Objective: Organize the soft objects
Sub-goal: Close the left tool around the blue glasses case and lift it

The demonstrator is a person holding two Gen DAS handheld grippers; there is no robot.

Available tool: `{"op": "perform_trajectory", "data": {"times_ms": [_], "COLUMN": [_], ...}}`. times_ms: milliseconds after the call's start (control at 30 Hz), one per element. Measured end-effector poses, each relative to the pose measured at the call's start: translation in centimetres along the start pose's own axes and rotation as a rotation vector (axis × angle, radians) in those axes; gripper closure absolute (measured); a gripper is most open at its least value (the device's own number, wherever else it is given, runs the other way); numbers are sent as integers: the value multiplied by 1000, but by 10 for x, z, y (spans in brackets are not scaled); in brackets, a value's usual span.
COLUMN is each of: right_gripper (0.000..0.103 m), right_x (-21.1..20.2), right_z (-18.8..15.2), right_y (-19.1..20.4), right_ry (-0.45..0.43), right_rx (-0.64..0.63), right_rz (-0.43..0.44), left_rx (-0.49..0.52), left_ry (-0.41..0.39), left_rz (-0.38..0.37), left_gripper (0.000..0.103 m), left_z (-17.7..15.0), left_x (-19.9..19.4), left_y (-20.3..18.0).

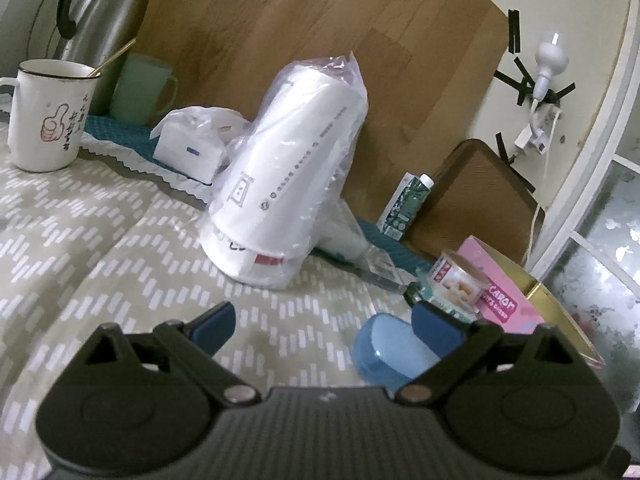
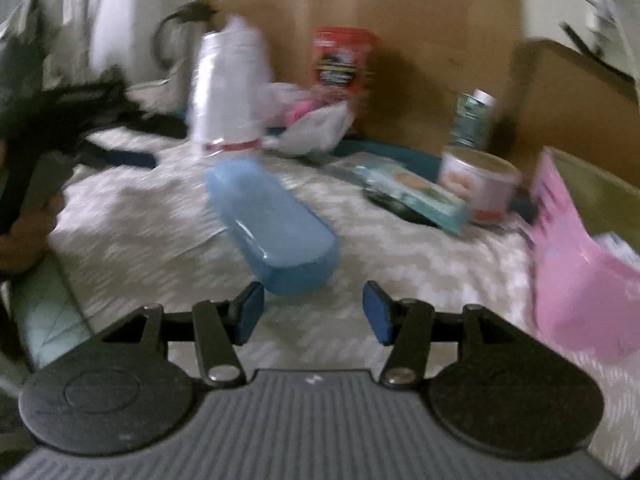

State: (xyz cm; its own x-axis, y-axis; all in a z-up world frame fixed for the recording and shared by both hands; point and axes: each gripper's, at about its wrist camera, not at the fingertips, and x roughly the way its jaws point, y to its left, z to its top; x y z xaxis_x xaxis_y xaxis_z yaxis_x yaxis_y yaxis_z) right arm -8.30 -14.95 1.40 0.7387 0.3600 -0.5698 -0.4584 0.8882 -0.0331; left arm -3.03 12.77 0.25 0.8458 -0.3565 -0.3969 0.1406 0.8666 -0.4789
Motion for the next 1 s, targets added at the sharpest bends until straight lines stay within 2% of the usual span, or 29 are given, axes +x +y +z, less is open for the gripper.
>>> {"op": "perform_trajectory", "data": {"times_ms": [133, 267, 400, 1000], "right_gripper": [40, 39, 34, 30], "right_x": [1, -2, -5, -9], "right_z": [0, -3, -4, -7], "right_y": [-4, -4, -4, -1], "right_ry": [-17, -18, -15, -37], "right_rx": [43, 29, 5, 0], "right_rz": [1, 16, 27, 40], "left_rx": [7, 8, -1, 46], "left_ry": [6, 7, 20, 39], "left_rz": [10, 11, -1, 52], "left_gripper": [5, 5, 5, 3], "left_z": [1, 1, 1, -2], "left_x": [2, 2, 4, 7], "left_y": [-1, -2, 0, -9]}}
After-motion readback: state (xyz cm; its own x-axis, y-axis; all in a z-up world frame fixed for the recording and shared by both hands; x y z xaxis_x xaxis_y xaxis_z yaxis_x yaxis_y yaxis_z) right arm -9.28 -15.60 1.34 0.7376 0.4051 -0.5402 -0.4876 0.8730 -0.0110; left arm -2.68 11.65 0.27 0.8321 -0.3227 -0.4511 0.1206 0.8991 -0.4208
